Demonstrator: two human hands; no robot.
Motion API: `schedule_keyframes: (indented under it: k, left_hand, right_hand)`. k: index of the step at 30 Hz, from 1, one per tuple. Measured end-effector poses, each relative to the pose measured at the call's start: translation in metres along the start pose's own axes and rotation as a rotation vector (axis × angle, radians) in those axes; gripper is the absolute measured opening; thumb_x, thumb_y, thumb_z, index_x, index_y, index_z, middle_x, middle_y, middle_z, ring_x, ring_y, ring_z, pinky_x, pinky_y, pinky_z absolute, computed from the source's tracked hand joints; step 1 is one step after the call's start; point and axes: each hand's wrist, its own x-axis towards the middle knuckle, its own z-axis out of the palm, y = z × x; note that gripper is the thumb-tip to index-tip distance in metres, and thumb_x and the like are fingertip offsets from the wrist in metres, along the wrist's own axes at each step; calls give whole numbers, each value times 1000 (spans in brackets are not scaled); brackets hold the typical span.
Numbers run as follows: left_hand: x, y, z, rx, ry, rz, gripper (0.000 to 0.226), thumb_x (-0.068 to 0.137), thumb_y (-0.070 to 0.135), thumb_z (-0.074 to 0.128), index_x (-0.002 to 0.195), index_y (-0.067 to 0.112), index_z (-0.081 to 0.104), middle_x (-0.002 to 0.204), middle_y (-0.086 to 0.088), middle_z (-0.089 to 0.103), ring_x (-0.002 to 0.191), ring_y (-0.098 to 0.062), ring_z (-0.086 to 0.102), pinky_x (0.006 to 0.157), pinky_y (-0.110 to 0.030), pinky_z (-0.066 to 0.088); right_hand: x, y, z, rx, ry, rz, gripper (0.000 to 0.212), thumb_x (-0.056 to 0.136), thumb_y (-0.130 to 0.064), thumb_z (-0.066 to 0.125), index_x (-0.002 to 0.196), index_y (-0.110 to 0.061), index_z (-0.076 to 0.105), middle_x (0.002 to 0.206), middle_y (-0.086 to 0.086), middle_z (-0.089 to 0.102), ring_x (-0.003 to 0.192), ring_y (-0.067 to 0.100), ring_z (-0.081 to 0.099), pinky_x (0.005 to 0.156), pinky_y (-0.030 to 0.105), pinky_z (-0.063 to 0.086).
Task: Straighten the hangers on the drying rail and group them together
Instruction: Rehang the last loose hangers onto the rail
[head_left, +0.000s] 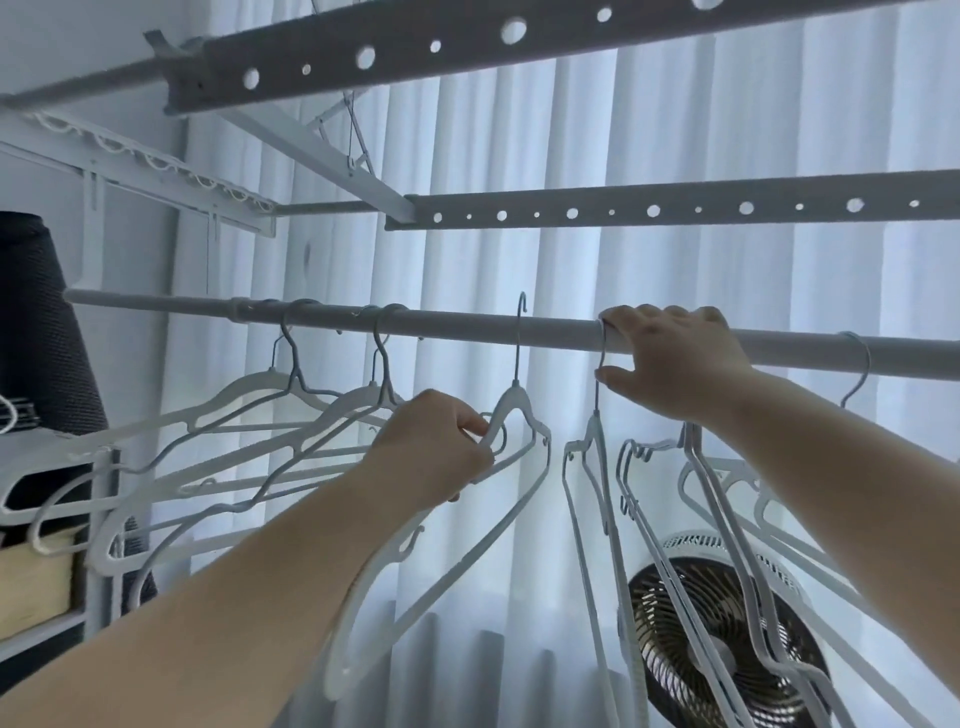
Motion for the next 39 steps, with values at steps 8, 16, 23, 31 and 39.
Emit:
schedule_keyframes:
  k: [8,16,23,31,39]
  left_hand:
    - [1,-11,11,71,-57,10,20,75,11,55,81,28,63,80,-6,74,74,-25,70,69,-31,59]
    - [-10,-26,-13,64,6,83,31,84,39,55,108,22,65,99,8,68,100,-11,60,86,-25,45]
    - [-25,-78,-74,200,434,164,18,86,21,54,97,19,68,103,0,67,98,-21,60,82,-30,45]
    - [-21,-141,-116,364,342,-38,34,89,28,48,122,25,50,125,7,56,112,-18,53,83,-29,39]
    - [-16,-173,-126,248,16,-54,18,91,35,45,83,26,58,70,11,64,74,-14,66,66,-28,48]
  right_hand:
    - [2,-3,1,-7,-24,-5,50,87,-44,44,132,-23,33,126,3,52,115,24,47,96,39,30]
    - [-2,-11,-2,64,15,27,66,86,-47,46,141,-21,21,144,8,36,131,28,34,109,42,20]
    - [3,-45,-23,83,121,-84,59,86,-41,49,138,-19,32,145,8,36,133,28,30,111,39,16]
    - [52,-130,-13,210,-74,-151,51,87,-37,51,134,-21,37,137,5,43,124,24,40,93,33,35]
    - [99,-187,7,195,-128,-26,46,88,-33,48,131,-18,39,133,5,48,119,26,45,90,35,38]
